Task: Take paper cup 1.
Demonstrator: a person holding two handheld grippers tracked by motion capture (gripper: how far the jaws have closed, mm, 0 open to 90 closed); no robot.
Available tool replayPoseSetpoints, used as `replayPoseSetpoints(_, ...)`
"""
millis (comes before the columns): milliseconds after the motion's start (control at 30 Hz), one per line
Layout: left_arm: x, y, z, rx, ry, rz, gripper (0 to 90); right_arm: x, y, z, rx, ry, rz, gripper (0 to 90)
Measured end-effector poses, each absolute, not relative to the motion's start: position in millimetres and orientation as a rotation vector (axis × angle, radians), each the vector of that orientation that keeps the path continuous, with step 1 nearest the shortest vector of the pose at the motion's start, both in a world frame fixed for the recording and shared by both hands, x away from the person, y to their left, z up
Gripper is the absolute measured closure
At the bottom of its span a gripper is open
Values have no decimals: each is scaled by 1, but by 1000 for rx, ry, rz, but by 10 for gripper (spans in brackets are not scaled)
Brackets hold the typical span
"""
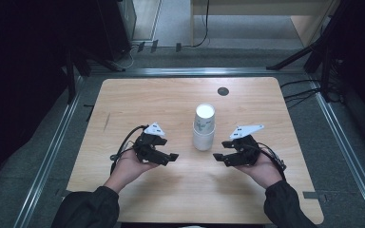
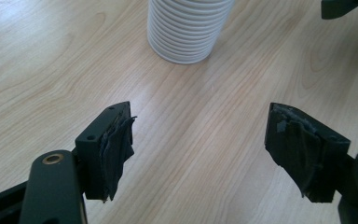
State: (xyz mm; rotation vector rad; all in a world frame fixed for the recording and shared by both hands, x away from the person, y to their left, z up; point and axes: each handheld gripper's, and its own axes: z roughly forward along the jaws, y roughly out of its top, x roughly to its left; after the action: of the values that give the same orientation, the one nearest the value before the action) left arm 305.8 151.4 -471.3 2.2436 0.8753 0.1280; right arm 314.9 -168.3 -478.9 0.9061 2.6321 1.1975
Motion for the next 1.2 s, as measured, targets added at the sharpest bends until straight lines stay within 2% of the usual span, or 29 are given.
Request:
replayPoseSetpoints(600,310,148,-470,2230,822,73,234,326,-197,-426,894,2654,1116,361)
replayPoseSetpoints(1200,314,143,-467,2237,771,79,234,363,-168,-388,707,2764,932,321)
